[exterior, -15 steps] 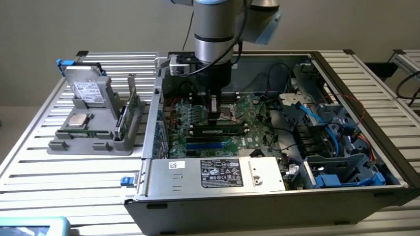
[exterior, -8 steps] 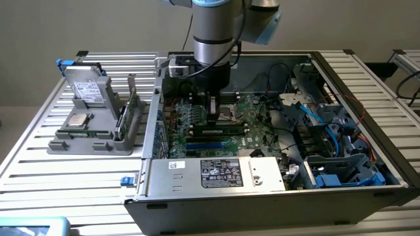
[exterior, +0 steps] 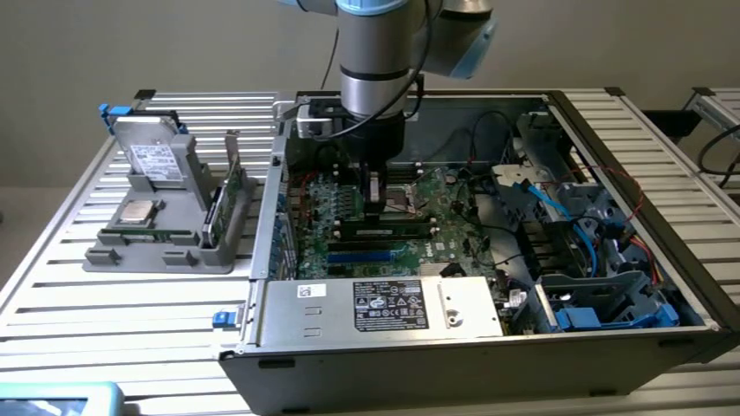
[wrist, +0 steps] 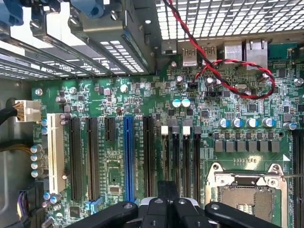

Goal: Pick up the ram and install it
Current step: 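Press down the ram until it locks into place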

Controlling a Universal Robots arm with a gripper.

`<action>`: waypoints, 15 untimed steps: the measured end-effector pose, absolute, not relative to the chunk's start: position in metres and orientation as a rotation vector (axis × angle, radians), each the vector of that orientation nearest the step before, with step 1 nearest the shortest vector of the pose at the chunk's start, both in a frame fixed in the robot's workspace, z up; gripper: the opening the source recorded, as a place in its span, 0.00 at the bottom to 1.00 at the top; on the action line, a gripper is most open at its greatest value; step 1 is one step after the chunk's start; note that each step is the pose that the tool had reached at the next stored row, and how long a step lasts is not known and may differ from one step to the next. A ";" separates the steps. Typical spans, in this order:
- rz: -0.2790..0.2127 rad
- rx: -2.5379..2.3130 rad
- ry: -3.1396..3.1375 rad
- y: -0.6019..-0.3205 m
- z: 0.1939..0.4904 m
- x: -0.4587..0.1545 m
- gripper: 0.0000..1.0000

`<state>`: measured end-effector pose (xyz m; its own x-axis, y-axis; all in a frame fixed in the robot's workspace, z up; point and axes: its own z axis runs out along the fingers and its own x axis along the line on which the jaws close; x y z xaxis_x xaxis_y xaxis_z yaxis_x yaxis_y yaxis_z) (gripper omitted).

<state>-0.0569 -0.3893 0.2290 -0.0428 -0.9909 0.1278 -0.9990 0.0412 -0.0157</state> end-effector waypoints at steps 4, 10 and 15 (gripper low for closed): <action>0.153 2.115 -2.206 -0.389 0.228 -0.057 0.11; 0.153 2.115 -2.206 -0.389 0.225 -0.057 0.11; 0.153 2.115 -2.206 -0.389 0.223 -0.057 0.11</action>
